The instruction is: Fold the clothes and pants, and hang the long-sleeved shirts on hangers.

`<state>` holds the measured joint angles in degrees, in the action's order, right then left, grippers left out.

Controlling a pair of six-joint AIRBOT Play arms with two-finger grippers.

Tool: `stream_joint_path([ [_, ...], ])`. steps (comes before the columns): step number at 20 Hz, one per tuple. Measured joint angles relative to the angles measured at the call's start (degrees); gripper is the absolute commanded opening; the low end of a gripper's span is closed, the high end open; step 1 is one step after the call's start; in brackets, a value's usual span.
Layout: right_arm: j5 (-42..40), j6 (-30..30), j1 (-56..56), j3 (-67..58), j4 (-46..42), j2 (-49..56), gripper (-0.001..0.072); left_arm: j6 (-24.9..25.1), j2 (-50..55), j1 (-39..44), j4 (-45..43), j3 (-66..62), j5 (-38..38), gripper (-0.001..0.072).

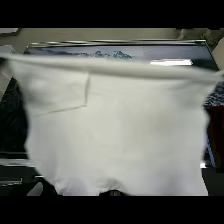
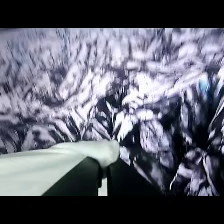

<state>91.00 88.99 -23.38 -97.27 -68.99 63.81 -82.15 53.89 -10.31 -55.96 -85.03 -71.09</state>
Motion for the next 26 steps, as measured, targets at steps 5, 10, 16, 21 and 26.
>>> stream_joint_path([
  [5, -13.27, 3.67, 9.88, 14.49, -4.61, 14.73, 0.0036, -1.84, 14.08, 4.33, 0.46, 18.25, 12.55, 0.0019],
  [10, -35.30, 6.67, 15.47, 12.98, -0.57, 27.45, 0.0036, -0.81, 28.48, 5.70, 7.23, 15.98, 24.48, 0.0020],
  [16, -55.15, 7.56, 17.53, 11.85, 0.52, 33.03, 0.0036, 5.73, 36.48, 9.35, 10.03, 9.86, 39.17, 0.0021],
  [21, -58.86, 16.41, 17.79, 11.76, -10.23, 34.77, 0.0036, 5.75, 40.74, 13.88, 10.47, 8.92, 46.88, 0.0020],
  [26, -52.81, 19.54, 17.81, 10.91, -14.82, 33.97, 0.0038, 2.60, 40.26, 15.28, 9.40, 7.85, 44.39, 0.0020],
])
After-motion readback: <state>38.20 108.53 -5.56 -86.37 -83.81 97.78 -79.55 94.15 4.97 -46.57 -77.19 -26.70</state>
